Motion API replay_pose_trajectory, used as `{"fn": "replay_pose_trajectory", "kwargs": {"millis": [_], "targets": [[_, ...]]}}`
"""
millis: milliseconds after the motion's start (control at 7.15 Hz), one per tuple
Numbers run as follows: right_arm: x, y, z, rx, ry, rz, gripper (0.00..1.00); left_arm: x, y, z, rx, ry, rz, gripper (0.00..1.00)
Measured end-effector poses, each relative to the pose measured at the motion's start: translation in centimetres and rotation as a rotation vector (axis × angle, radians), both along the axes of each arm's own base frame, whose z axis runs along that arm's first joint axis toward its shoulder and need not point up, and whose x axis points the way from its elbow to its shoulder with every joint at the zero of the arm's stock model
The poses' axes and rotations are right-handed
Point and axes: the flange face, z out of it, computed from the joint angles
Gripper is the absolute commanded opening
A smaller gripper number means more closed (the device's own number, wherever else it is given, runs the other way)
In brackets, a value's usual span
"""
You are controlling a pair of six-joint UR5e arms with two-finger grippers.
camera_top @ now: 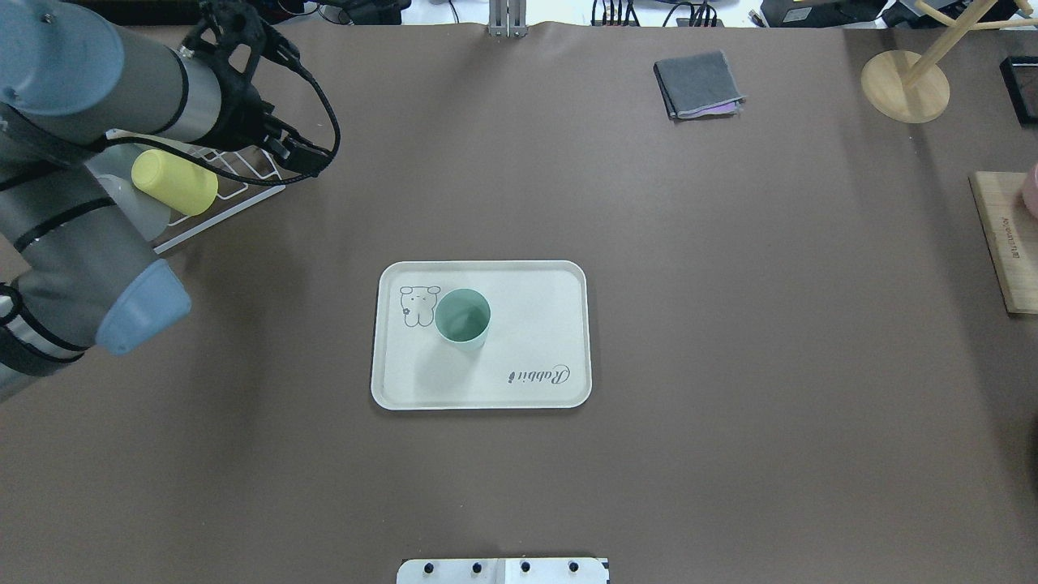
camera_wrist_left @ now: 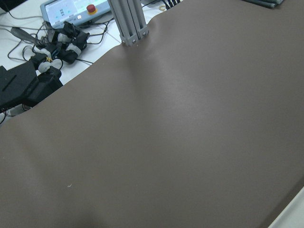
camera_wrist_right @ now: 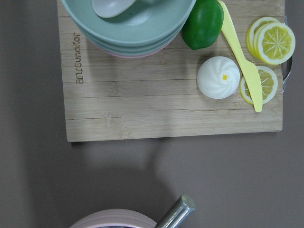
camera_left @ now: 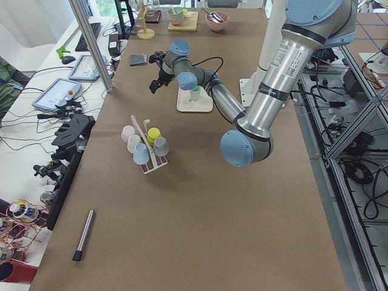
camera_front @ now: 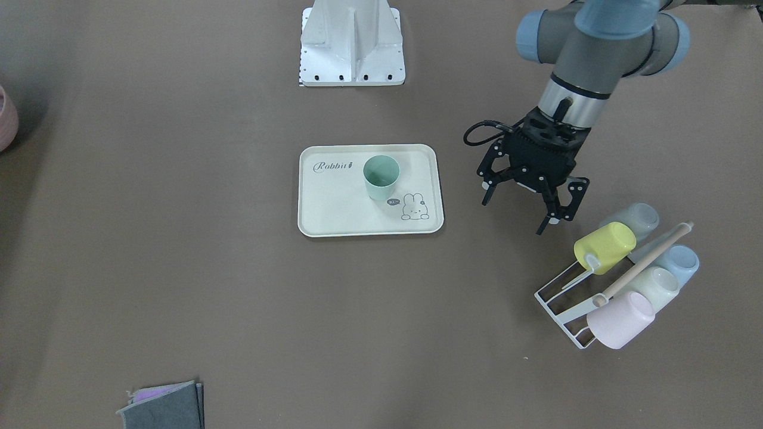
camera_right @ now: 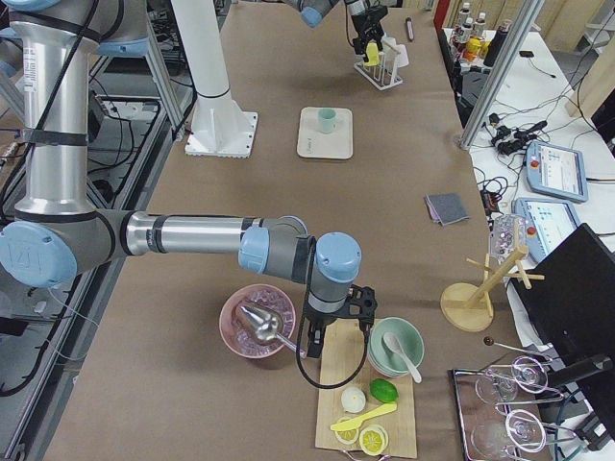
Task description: Pick up and place green cup on tray
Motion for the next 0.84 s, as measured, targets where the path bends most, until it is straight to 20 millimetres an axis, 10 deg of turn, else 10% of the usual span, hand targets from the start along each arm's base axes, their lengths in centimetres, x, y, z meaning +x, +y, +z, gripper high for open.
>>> {"fn": "replay_pose_trajectory", "kwargs": {"millis": [420,839], "targets": [[0.0,0.1,0.0,-0.001,0.000,0.001,1.00,-14.5,-4.3,5.6,-0.235,-0.041,0.091,0.99],[0.0,0.0,0.0,0.000,0.000,0.000,1.00,-25.4,-4.8,16.9,-0.380,-0.158,0.086,0.99]]}}
